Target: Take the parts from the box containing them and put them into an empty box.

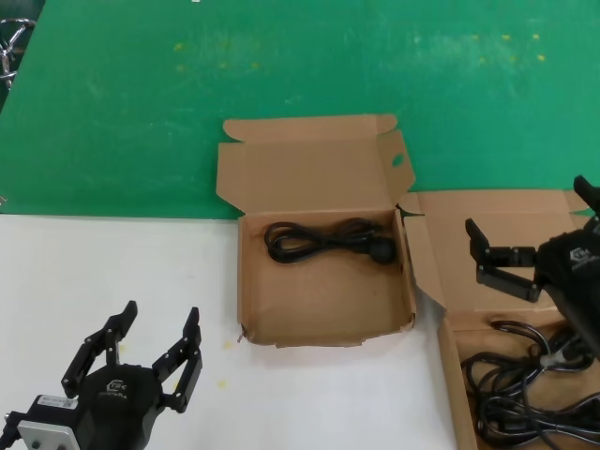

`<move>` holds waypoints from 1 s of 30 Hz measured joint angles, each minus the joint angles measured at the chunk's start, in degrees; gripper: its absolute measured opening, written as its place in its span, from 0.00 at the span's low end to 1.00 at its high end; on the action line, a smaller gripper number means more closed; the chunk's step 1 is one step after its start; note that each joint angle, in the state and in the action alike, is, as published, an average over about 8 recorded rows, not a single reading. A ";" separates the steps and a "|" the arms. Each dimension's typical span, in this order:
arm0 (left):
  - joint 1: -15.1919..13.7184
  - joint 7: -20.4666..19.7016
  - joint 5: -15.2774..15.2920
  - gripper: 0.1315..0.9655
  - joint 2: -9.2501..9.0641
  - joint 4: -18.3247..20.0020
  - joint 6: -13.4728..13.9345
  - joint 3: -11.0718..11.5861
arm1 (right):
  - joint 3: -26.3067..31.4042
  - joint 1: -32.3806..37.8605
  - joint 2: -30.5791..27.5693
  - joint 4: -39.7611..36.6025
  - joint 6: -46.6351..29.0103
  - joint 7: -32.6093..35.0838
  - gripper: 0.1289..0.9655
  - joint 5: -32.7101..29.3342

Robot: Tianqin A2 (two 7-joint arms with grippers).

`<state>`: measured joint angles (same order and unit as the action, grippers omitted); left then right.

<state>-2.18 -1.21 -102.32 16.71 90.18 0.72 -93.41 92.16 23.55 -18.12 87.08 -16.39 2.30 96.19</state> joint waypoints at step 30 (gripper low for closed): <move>1.02 0.57 -0.38 0.92 0.23 0.70 -0.34 0.82 | -0.23 -11.06 0.43 2.16 7.70 -1.08 1.00 3.26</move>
<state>-1.15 -0.65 -102.70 16.94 90.88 0.38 -92.60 91.93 12.49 -17.68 89.24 -8.69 1.22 99.45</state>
